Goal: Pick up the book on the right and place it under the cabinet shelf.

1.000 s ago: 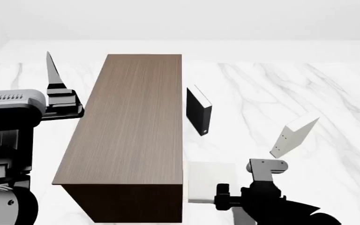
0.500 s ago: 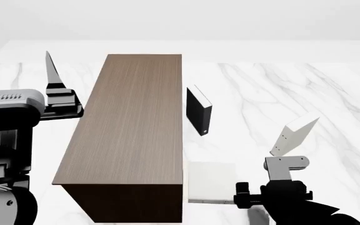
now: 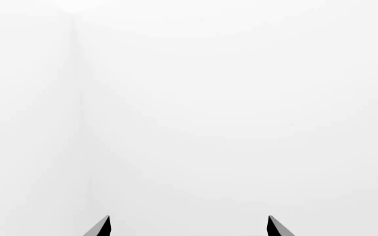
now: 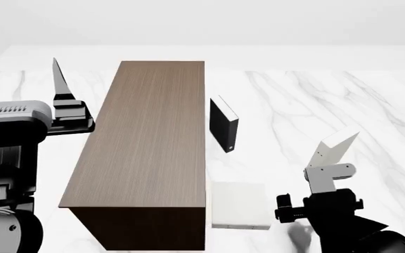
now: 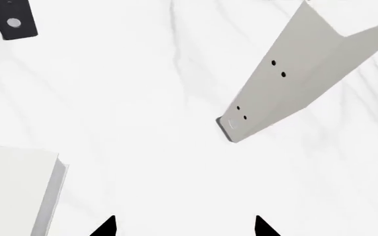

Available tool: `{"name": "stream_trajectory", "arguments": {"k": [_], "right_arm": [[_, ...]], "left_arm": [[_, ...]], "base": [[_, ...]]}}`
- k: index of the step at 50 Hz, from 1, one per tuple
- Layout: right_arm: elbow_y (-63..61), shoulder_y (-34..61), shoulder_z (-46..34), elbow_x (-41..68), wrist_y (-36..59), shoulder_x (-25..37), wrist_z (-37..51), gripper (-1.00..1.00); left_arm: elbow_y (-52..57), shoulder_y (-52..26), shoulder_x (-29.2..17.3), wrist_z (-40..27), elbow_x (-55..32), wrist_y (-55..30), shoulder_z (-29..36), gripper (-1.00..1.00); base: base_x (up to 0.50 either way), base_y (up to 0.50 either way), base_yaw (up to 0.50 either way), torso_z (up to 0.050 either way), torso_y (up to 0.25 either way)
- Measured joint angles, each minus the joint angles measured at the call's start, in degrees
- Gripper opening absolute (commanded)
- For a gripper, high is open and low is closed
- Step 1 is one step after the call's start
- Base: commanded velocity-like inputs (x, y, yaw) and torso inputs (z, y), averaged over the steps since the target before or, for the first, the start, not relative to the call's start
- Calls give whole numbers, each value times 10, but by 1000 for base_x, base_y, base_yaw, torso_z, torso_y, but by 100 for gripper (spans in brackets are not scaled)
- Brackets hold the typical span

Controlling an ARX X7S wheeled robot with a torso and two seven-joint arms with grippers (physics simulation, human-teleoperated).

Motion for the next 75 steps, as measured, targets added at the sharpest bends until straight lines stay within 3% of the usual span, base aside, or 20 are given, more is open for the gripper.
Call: {"name": "stream_trajectory", "arguments": {"k": [75], "right_arm": [[179,76,-88,-127,-41,-111,-78,100]], "left_arm": [[-2,0,-9,-11,-11,3,1,100]], "base": [[0,0,0,0,-1]]}}
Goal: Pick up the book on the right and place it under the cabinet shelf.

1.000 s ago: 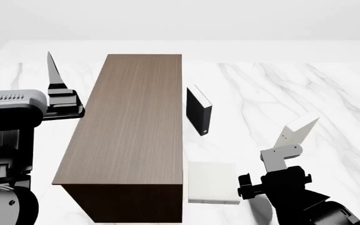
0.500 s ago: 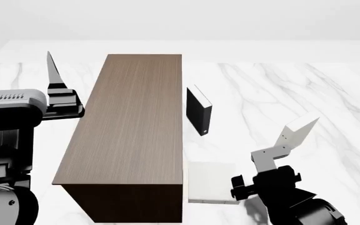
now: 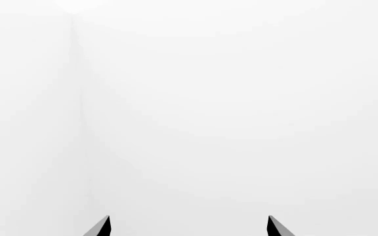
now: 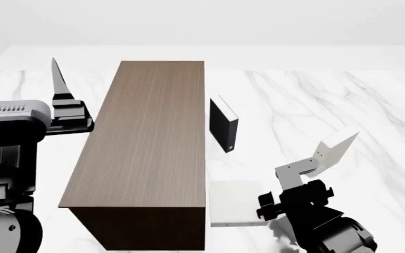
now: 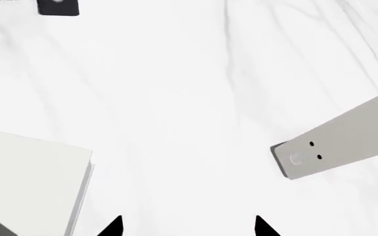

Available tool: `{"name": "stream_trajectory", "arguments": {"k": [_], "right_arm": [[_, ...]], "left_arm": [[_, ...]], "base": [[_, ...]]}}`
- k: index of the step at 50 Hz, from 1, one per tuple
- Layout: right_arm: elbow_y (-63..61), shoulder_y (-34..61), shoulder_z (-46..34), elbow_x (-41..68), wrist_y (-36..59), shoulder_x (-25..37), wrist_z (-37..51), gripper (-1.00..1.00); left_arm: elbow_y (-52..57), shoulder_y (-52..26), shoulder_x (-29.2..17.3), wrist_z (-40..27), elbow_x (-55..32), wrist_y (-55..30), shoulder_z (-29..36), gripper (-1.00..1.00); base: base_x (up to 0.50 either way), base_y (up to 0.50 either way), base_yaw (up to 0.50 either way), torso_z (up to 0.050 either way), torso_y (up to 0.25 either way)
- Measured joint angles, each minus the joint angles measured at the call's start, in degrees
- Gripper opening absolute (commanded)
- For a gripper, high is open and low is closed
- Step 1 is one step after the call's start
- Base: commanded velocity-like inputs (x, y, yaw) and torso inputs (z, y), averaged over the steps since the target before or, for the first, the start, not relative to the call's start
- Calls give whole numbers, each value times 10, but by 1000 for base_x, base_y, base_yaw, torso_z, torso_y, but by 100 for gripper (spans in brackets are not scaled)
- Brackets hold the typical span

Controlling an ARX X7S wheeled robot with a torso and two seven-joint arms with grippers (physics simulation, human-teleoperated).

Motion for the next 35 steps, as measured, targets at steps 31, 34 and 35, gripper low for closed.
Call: {"name": "stream_trajectory", "arguments": {"k": [31,34,35], "right_arm": [[-24,-2,-12,-7,12,-16,-20,100],[-23,-2,-13,-7,12,-18,-23,100],[-23,-1,-13,-7,12,-19,-23,100]], "left_arm": [[-2,1,-3,-4,-5,4,-2,100],[-2,1,-4,-4,-6,4,-2,100],[-2,1,-4,-4,-6,4,-2,100]], "base": [[0,0,1,0,-2],[0,0,0,0,-3],[0,0,0,0,0]]}}
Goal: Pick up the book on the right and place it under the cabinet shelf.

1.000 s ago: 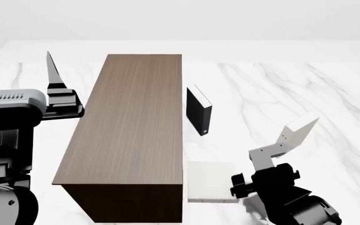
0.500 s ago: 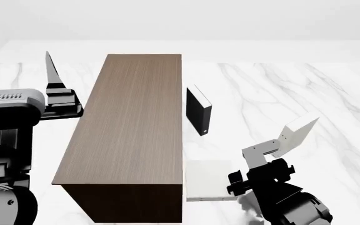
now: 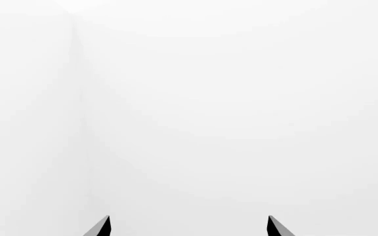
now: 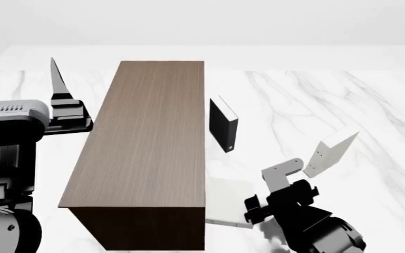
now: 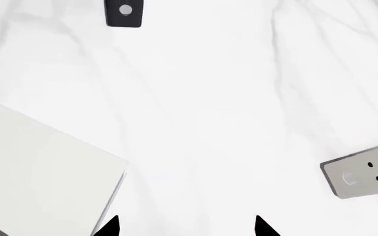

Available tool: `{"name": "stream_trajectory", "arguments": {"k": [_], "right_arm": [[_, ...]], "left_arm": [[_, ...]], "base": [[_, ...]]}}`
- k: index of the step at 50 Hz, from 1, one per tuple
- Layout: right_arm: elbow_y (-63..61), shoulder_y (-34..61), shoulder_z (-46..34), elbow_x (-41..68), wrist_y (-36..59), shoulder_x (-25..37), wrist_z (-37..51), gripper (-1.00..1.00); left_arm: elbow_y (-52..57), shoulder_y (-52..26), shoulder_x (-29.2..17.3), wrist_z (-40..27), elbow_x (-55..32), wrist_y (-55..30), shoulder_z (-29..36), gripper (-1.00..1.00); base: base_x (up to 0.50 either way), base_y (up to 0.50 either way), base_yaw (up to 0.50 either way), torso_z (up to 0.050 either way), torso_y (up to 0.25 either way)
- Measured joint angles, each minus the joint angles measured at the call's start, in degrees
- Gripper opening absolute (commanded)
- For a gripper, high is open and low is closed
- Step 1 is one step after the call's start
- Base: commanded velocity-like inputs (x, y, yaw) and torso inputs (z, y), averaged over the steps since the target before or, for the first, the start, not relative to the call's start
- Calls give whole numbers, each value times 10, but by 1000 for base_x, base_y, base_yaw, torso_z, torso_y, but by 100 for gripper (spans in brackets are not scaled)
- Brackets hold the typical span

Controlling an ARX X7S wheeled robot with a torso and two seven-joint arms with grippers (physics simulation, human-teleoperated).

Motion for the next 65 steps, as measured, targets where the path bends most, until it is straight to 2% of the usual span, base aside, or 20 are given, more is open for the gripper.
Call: {"name": "stream_trajectory", "arguments": {"k": [65], "right_arm": [[45,22,-25,-1,-25,-58,-40,100]], "left_arm": [[1,-1,-7,-9,-12,1,-3,100]], "base": [[0,0,0,0,0]]}}
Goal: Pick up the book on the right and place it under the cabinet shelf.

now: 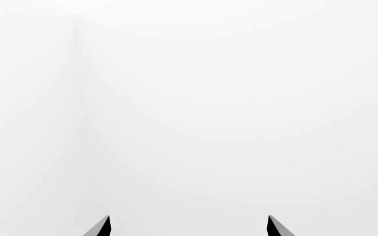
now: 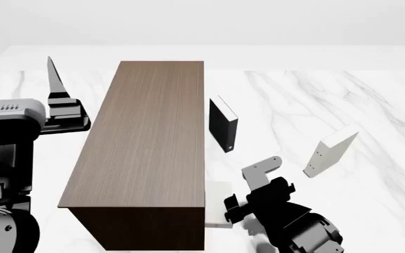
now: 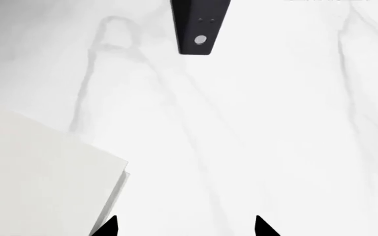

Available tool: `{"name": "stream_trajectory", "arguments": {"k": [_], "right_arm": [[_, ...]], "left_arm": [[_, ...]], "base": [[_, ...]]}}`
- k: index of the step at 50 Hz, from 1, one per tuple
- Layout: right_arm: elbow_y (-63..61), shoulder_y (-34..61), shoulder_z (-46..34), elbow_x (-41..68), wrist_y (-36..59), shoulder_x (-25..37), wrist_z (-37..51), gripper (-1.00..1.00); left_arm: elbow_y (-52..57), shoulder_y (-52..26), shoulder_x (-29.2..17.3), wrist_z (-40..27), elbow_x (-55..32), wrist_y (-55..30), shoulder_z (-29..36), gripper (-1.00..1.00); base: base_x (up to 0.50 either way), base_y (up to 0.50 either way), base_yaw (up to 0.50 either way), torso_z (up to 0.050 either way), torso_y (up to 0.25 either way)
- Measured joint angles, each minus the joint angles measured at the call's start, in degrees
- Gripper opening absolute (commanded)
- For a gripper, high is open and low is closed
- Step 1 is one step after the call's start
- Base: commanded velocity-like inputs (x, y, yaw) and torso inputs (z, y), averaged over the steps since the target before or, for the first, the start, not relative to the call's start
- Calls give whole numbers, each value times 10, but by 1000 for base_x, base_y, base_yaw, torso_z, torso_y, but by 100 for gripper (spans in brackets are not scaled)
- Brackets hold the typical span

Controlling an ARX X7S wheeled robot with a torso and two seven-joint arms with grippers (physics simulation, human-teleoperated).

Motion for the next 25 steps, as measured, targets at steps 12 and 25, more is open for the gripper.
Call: {"name": "stream_trajectory", "arguments": {"k": [12,25], "right_arm": [[6,4,-6,1,-4,-13,-8,100],[16,9,-10,1,-12,-25,-16,100]], "left_arm": [[1,1,-1,-1,-4,0,-3,100],[2,1,-3,-3,-7,-1,-5,100]], "base": [[0,0,0,0,0],[0,0,0,0,0]]}}
